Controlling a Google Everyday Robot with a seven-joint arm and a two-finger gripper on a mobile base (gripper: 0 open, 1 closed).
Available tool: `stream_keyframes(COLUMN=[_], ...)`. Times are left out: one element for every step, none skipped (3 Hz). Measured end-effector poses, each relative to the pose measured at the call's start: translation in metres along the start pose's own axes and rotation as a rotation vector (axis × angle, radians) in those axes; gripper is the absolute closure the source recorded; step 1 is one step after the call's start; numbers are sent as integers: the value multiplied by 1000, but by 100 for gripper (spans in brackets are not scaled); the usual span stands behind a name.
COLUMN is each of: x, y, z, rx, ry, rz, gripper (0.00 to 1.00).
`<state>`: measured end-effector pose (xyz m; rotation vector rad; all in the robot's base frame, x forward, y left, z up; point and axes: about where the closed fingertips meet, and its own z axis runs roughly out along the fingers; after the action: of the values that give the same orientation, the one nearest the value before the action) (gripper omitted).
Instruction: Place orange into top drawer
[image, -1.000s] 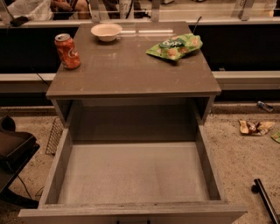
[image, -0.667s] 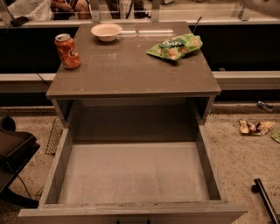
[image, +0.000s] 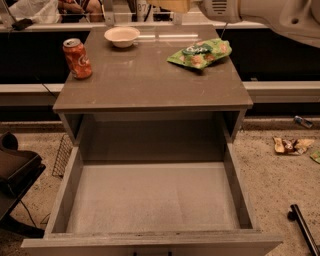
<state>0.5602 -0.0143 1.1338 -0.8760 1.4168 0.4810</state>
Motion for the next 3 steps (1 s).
stream_keyframes(x=[56, 125, 215], y=[16, 43, 79], z=[-8, -35, -81], rx=[-8, -32, -106], ry=[55, 106, 181], rz=[74, 156, 242], gripper=[100, 100, 100])
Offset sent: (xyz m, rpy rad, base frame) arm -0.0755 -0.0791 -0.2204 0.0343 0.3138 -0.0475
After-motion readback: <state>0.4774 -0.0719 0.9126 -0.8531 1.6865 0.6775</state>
